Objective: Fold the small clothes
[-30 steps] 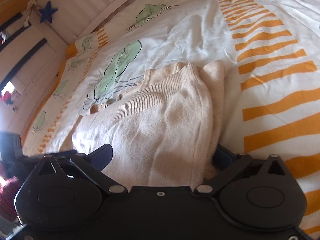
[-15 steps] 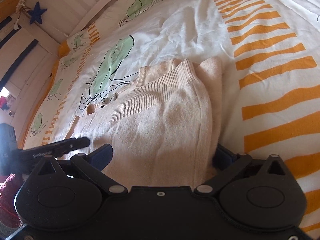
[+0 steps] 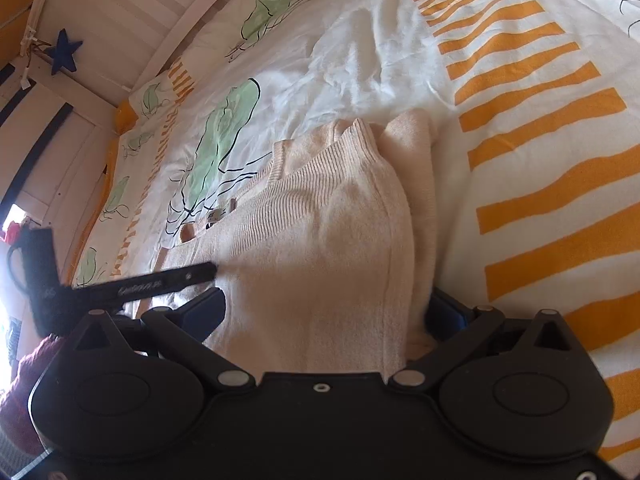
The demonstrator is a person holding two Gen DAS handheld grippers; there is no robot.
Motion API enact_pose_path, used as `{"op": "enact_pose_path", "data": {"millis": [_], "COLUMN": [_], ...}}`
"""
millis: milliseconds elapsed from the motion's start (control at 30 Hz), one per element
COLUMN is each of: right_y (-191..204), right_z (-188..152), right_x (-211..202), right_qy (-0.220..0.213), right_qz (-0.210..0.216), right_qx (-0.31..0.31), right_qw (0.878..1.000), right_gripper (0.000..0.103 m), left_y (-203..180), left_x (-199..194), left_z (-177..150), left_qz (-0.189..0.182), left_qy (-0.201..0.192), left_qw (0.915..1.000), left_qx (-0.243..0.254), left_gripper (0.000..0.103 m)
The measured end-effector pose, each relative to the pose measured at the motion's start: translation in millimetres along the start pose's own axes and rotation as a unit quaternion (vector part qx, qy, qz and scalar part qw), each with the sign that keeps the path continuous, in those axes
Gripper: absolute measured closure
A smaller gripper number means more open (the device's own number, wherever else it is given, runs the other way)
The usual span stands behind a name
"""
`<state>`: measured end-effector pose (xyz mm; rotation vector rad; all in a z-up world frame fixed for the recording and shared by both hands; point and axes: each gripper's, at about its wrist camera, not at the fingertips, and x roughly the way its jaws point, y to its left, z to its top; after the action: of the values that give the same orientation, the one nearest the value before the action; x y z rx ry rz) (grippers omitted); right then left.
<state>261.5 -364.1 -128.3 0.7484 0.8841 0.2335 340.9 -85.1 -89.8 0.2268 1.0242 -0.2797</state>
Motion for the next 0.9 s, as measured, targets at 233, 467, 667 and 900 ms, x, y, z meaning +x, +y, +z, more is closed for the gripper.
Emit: {"op": "enact_pose_path", "data": {"millis": [233,467,667,900], "right_y": [1.2,0.6,-0.7,-12.3], "right_z": [-2.3,-3.2,-5.1,-5.7], "right_x": [0.1,0.5,-2.0,-11.3], "right_qy": [-0.003,-0.008,-0.012,-0.034], "right_qz": [-0.001,0.003,0.009,-0.022], "right_qx": [-0.008,-0.011,-0.021,-0.016], "right_qw": [1.0,1.0,1.0,0.999], "right_gripper": [0.0,0.0,0.005,0.068], "left_y": [-4.3,7.1,33.6,52.5], "left_x": [-23.0,-25.6,-31.0,-23.8], "left_z": [-54.6,-56.3,-58.7,-68.3], "left_qz": [-0.019,-0.043,-0.06,-0.092], "left_qy": [-0.009,-0.017,-0.021,-0.034], "left_qw": [0.9997,0.9985,0.9978,0.9946], "left_qx": [-0.016,-0.028,-0.021,-0.033], "left_gripper": [0.012,0.013,0.013,0.013]}}
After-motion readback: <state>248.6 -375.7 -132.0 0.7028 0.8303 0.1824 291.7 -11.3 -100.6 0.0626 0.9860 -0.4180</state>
